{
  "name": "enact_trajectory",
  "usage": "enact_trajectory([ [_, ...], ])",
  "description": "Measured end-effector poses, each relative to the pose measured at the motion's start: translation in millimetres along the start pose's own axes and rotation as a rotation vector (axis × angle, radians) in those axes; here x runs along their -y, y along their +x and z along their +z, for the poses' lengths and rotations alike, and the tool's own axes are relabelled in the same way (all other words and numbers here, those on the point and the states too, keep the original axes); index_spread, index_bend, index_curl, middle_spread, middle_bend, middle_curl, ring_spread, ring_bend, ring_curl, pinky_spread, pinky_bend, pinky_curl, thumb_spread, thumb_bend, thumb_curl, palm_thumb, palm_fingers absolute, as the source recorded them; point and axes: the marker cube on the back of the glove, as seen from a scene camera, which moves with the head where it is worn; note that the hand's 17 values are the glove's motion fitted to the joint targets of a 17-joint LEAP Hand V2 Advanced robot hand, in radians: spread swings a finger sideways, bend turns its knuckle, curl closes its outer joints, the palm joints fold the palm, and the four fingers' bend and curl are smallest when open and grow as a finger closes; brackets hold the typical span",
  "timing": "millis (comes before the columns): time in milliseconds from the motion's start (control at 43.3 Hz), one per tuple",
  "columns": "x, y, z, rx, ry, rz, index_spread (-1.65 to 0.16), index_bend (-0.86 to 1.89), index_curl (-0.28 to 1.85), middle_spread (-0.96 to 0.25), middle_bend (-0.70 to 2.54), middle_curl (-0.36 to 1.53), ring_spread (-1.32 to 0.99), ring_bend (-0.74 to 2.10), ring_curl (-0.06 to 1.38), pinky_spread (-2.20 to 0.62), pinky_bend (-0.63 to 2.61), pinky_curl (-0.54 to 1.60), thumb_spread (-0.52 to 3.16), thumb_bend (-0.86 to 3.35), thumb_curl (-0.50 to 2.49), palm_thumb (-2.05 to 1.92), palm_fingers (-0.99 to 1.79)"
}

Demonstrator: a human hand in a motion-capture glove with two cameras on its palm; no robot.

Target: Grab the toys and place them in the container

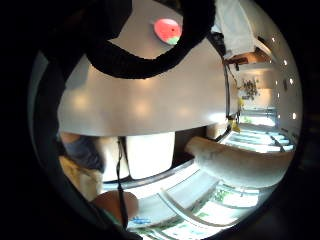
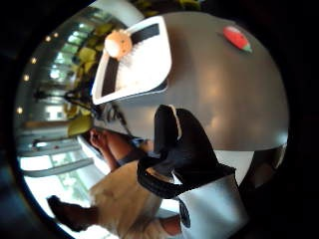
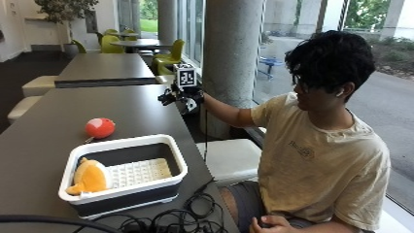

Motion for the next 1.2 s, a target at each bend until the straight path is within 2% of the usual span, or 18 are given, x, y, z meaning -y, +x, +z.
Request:
enact_trajectory([
  [162,-23.2,31.9,-7.2,0.002,0.009,0.057,-0.3,0.16,0.34,-0.04,0.14,0.29,-0.06,0.21,0.38,-0.01,0.94,0.32,1.39,-0.01,0.3,-0.01,-0.1],
  [277,-29.7,31.6,-11.2,0.128,0.044,0.119,-0.3,0.16,0.33,-0.04,0.14,0.28,-0.06,0.2,0.38,-0.01,0.93,0.32,1.39,-0.01,0.3,0.0,-0.1],
  [415,-33.5,42.7,-21.1,0.029,0.047,0.077,-0.3,0.16,0.33,-0.04,0.14,0.27,-0.06,0.2,0.38,-0.01,0.92,0.32,1.4,-0.01,0.29,0.0,-0.1],
  [531,-31.2,23.5,-24.9,0.158,0.064,0.172,-0.3,0.16,0.33,-0.04,0.14,0.26,-0.06,0.2,0.38,-0.01,0.92,0.32,1.4,-0.01,0.28,-0.01,-0.1],
  [669,-27.7,40.2,-24.7,0.034,0.057,0.051,-0.3,0.16,0.33,-0.04,0.14,0.26,-0.06,0.19,0.38,-0.01,0.91,0.32,1.4,-0.01,0.28,0.0,-0.1],
  [785,-26.3,31.6,-20.9,0.129,0.058,0.135,-0.3,0.17,0.34,-0.04,0.14,0.25,-0.05,0.2,0.38,-0.01,0.9,0.32,1.4,-0.01,0.28,0.0,-0.09],
  [923,-24.6,31.8,-18.6,0.118,0.044,0.136,-0.3,0.17,0.34,-0.04,0.14,0.25,-0.05,0.2,0.38,-0.01,0.9,0.33,1.4,-0.01,0.27,-0.01,-0.09],
  [1015,-22.9,44.3,-19.2,0.02,0.038,0.091,-0.3,0.17,0.34,-0.04,0.15,0.24,-0.06,0.19,0.38,-0.01,0.89,0.33,1.4,-0.01,0.27,0.0,-0.08],
  [1200,-10.4,33.0,-20.3,0.072,0.067,-0.032,-0.3,0.17,0.34,-0.04,0.15,0.24,-0.06,0.2,0.38,-0.01,0.89,0.33,1.4,-0.01,0.27,0.0,-0.08],
])
